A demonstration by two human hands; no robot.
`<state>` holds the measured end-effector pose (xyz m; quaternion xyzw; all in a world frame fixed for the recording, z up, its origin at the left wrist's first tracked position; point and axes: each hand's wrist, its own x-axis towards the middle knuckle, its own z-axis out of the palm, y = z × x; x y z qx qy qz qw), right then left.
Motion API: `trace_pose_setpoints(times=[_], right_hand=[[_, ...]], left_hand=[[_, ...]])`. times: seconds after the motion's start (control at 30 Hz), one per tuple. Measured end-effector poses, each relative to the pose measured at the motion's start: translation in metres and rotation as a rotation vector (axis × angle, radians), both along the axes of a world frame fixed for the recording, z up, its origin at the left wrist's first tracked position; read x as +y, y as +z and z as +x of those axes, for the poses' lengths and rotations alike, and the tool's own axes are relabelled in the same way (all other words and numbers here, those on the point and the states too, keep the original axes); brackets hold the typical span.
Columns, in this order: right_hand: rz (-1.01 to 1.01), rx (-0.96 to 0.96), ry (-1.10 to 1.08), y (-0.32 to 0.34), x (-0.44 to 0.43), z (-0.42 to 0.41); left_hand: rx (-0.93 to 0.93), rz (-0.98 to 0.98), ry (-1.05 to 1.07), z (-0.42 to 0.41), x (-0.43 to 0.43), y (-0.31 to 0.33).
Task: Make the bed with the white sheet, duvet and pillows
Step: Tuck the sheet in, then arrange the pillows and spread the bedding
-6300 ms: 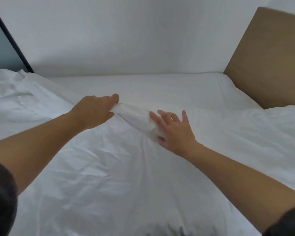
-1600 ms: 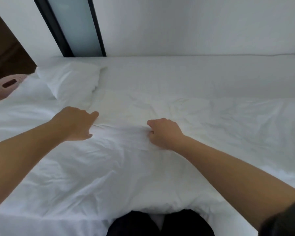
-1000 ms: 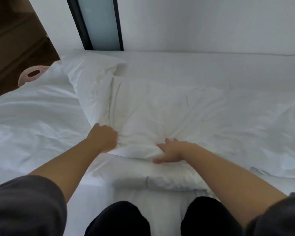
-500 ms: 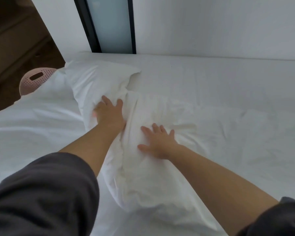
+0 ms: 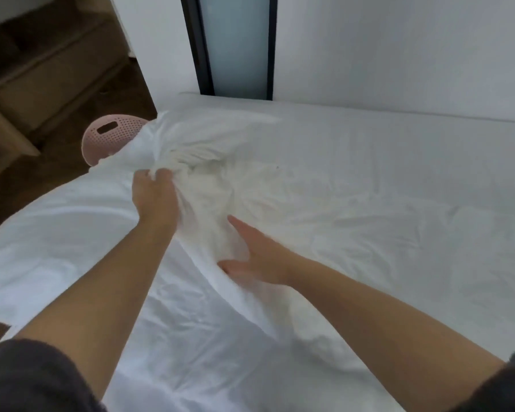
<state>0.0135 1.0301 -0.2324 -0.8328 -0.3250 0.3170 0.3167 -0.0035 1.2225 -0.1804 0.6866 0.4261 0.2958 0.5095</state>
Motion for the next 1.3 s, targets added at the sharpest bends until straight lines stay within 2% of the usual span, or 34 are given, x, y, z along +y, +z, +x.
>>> trace_pose_setpoints(times=[0.07, 0.13, 0.2, 0.27, 0.33, 0.37, 0.5, 0.67, 0.73, 0.9, 1.07, 1.13, 1.17, 1.23, 1.3], right_hand=[[0.105, 0.012, -0.004, 0.015, 0.019, -0.018], [0.089, -0.019, 0.061, 0.025, 0.028, -0.036], [-0.051, -0.071, 0.219, 0.022, 0.026, -0.053], [-0.282, -0.139, 0.401, 0.010, 0.015, -0.073], [-0.461, -0.208, 0.475, -0.002, 0.003, -0.089], [-0.492, -0.244, 0.460, -0.004, -0.003, -0.096], [-0.445, -0.350, 0.405, -0.006, -0.012, -0.106], [-0.397, -0.344, 0.402, -0.018, -0.010, -0.101], [-0.333, -0.356, 0.361, -0.023, -0.005, -0.090], [-0.204, -0.517, 0.117, -0.025, 0.035, -0.030], [-0.172, -0.547, -0.019, -0.024, 0.080, 0.029], [-0.213, -0.546, -0.016, -0.029, 0.095, 0.050], [-0.244, -0.533, -0.019, -0.031, 0.101, 0.058], [-0.302, -0.514, -0.007, -0.035, 0.112, 0.070], [-0.310, -0.522, 0.038, -0.037, 0.125, 0.073]], left_hand=[[-0.110, -0.109, 0.148, -0.039, 0.016, 0.012], [-0.170, -0.217, 0.273, -0.091, 0.022, 0.002], [-0.142, -0.290, 0.382, -0.145, 0.016, -0.034], [0.038, -0.376, 0.451, -0.184, 0.005, -0.078], [0.258, -0.439, 0.424, -0.202, 0.000, -0.108], [0.291, -0.453, 0.379, -0.207, -0.003, -0.110], [0.234, -0.427, 0.186, -0.206, 0.003, -0.095], [0.316, -0.419, 0.114, -0.200, 0.013, -0.080], [0.352, -0.299, 0.104, -0.186, 0.028, -0.075], [0.411, 0.172, 0.008, -0.105, 0.068, -0.033], [0.483, 0.578, -0.146, 0.000, 0.075, -0.001], [0.527, 0.688, -0.128, 0.031, 0.088, 0.004], [0.518, 0.635, -0.074, 0.039, 0.100, 0.005], [0.431, 0.377, 0.108, 0.036, 0.136, -0.006], [0.442, 0.167, 0.296, 0.013, 0.175, -0.023]])
